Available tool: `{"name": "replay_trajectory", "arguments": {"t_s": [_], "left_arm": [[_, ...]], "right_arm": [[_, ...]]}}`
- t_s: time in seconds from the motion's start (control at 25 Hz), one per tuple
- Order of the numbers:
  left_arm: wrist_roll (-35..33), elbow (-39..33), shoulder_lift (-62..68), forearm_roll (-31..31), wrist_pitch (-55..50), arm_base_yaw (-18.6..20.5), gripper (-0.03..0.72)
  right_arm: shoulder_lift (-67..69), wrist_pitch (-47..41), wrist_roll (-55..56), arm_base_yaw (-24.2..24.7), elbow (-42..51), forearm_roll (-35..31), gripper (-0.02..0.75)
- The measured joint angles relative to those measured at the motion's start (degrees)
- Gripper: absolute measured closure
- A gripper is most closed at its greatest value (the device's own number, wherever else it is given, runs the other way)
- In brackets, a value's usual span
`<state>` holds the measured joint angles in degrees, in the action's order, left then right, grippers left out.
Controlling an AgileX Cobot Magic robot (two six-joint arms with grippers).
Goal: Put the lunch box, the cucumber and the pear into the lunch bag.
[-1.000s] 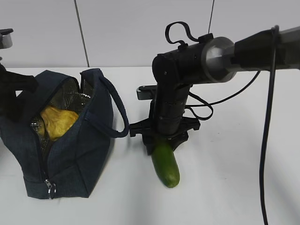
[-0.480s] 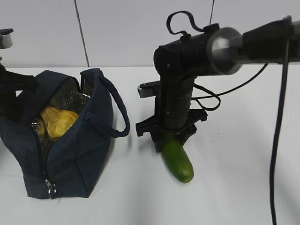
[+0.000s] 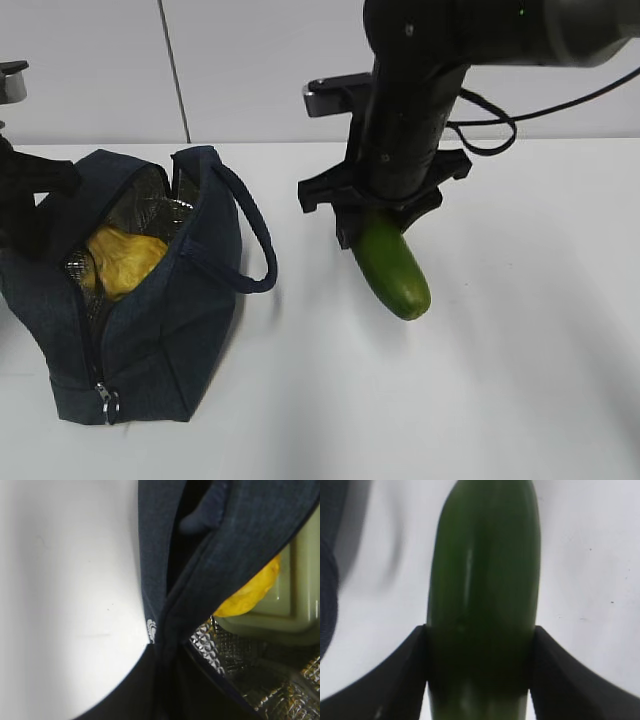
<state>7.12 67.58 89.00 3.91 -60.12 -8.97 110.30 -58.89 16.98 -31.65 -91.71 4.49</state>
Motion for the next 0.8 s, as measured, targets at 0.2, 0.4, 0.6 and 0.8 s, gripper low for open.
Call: {"name": "replay_trajectory", "arguments": {"t_s": [0.2, 0.4, 0.6, 0.8], "left_arm": [[0.00, 0.00, 0.00, 0.00, 0.06, 0.00, 0.687], [0.00, 0.00, 0.00, 0.06, 0.11, 0.00, 0.687], [0.00, 0.00, 0.00, 0.08, 0.11, 0.00, 0.687], [0.00, 0.00, 0.00, 0.13, 0.11, 0.00, 0.687]], "right_arm": [[-4.54, 3.82, -1.92, 0.00, 0.00, -5.20, 0.323], [-5.45, 9.90, -8.67, 0.00, 0.00, -18.64, 0.323], [-5.45, 17.62, -21.04, 0.00, 0.10, -37.62, 0.323], [-2.69, 21.62, -39.32, 0.00, 0.10, -63.30, 0.323]]}}
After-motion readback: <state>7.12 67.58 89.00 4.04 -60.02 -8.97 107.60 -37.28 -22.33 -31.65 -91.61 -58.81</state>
